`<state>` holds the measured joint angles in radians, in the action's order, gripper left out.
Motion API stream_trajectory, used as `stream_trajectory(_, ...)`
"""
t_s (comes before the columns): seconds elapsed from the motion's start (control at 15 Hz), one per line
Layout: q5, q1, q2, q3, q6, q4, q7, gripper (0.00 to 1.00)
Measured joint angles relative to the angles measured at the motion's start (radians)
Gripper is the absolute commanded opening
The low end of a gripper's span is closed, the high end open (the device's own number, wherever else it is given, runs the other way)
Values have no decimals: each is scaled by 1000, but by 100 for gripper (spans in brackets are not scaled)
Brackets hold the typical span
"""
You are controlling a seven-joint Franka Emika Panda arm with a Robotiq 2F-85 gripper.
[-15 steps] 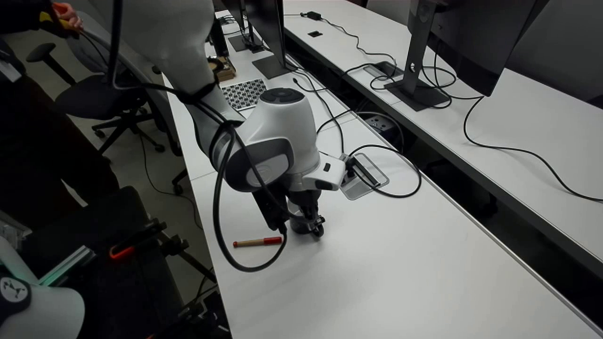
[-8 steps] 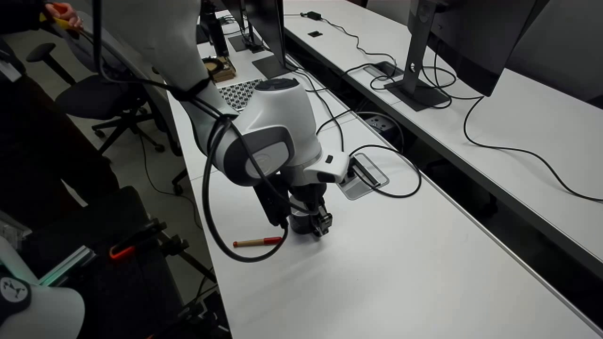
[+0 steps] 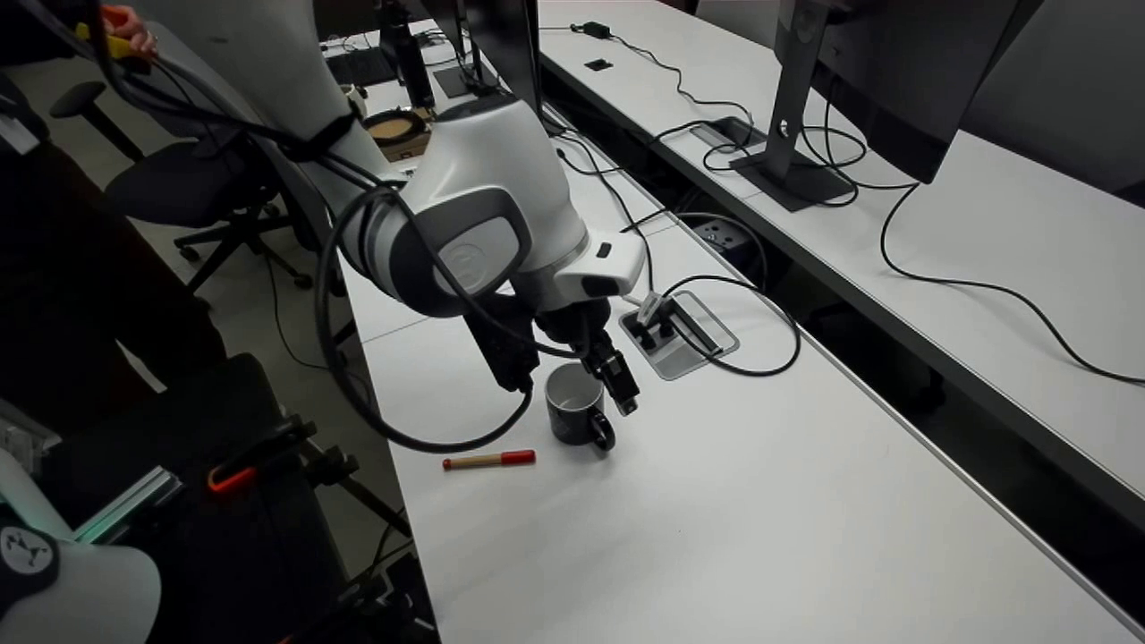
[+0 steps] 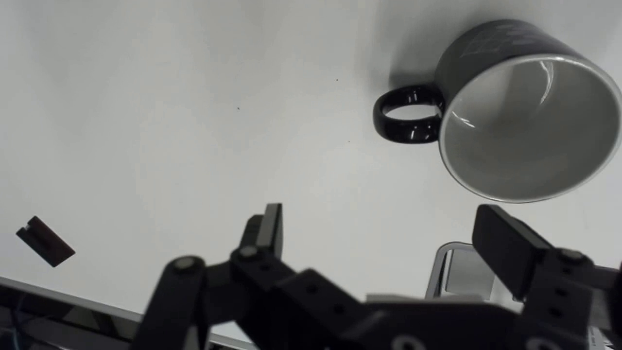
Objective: Rotate the black cup counterclockwise so that the handle is on the right side
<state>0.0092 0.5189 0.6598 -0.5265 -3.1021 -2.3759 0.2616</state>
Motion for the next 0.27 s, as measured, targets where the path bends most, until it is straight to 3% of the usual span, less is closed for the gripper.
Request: stream_trajectory(0.27,0,-7,6,1,2,1,0,100)
